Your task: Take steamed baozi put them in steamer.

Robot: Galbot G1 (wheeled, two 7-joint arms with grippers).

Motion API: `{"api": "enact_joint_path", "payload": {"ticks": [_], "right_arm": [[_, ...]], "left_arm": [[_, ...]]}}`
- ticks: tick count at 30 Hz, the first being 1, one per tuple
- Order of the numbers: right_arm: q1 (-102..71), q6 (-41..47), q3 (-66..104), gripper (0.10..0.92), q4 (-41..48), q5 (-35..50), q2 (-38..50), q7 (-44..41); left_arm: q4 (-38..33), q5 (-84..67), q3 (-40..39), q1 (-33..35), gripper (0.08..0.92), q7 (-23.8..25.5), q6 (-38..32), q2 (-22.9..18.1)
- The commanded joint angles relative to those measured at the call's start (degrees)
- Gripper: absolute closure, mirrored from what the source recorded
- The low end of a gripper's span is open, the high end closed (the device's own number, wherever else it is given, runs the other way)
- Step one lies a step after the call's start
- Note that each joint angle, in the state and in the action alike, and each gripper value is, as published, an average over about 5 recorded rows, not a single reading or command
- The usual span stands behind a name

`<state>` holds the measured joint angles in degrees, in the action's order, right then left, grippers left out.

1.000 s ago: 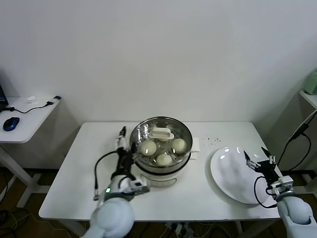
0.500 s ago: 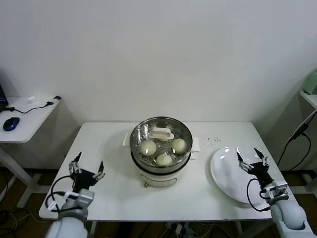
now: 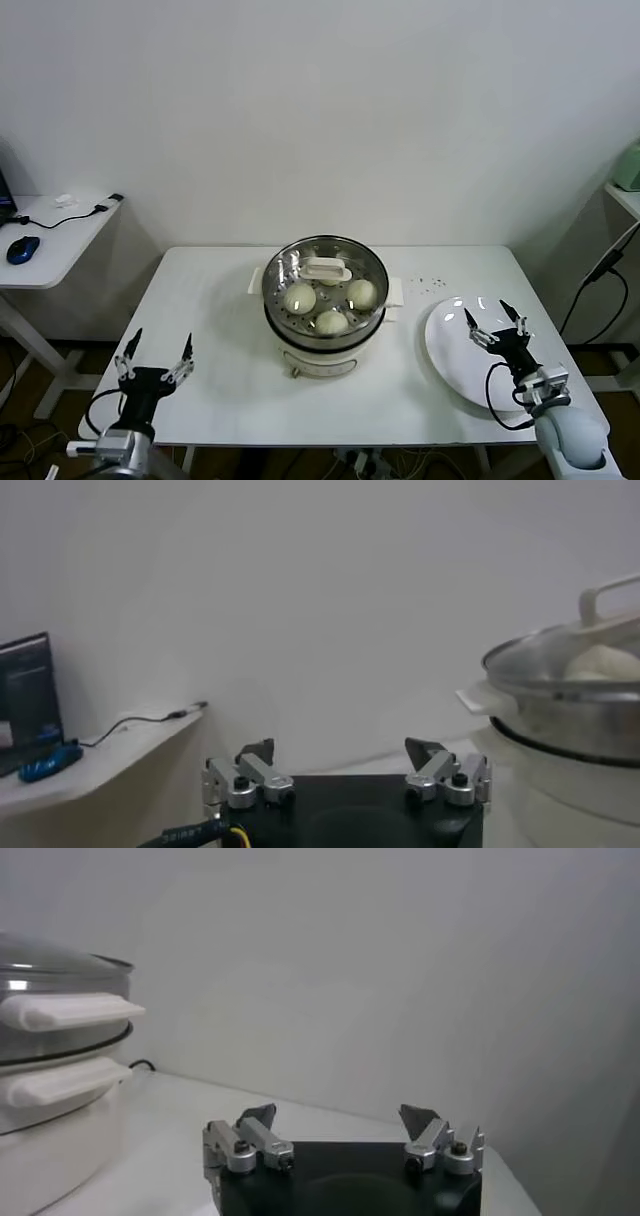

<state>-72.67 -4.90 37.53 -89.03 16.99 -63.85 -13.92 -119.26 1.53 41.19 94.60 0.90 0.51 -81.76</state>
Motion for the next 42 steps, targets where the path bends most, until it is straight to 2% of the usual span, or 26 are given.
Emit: {"api": "enact_joint_path", "payload": {"ticks": [1,42], "right_arm": [[-0.51,0.62,0.35,0.203,-1.16,0.47,-0.4,0.12],[-2.86,0.65,4.05,0.203,-1.56,1.17,-2.79,-1.09]], "left_arm": [[1.6,-6.7,2.24,3.08,0.177,0.72,-8.76,-2.65],[-1.91,-3.16,-0.55,3.75,0.177,1.36,-5.06,-2.01]]}}
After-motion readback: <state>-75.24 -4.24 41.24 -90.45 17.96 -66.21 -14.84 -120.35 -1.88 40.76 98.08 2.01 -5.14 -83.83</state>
